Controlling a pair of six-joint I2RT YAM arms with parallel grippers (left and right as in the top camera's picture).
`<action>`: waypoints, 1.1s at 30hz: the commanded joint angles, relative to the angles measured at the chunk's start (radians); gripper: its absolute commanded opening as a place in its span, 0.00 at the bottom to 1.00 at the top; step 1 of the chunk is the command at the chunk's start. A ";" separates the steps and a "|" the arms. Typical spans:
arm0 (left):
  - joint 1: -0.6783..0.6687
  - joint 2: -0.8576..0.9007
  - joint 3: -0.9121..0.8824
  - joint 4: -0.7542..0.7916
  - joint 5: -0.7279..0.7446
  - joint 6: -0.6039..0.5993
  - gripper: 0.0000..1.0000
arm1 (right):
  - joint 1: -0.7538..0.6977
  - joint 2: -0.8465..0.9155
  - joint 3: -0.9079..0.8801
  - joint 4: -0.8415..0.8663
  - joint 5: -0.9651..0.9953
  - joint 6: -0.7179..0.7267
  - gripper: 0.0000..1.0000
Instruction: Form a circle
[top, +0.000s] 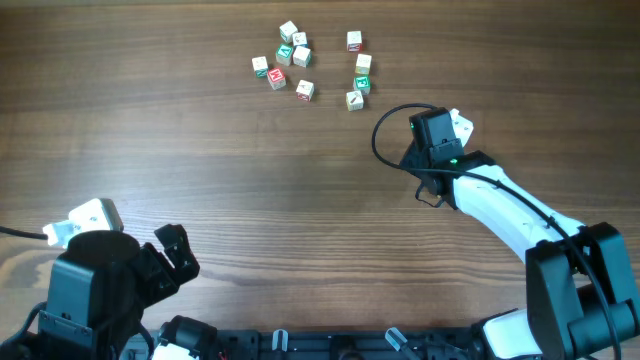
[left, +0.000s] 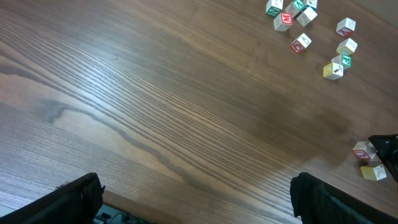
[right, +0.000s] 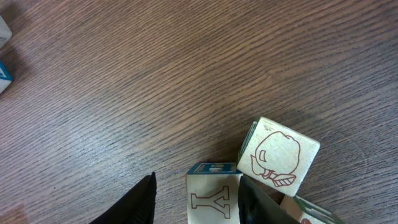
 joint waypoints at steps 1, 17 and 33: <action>0.005 0.002 0.000 0.002 0.005 -0.013 1.00 | -0.003 0.013 0.018 -0.005 0.010 -0.018 0.36; 0.005 0.002 0.000 0.002 0.005 -0.013 1.00 | -0.003 -0.001 0.018 -0.031 0.013 -0.020 0.54; 0.005 0.002 0.000 0.002 0.005 -0.013 1.00 | -0.003 0.013 0.017 -0.014 -0.010 -0.019 0.53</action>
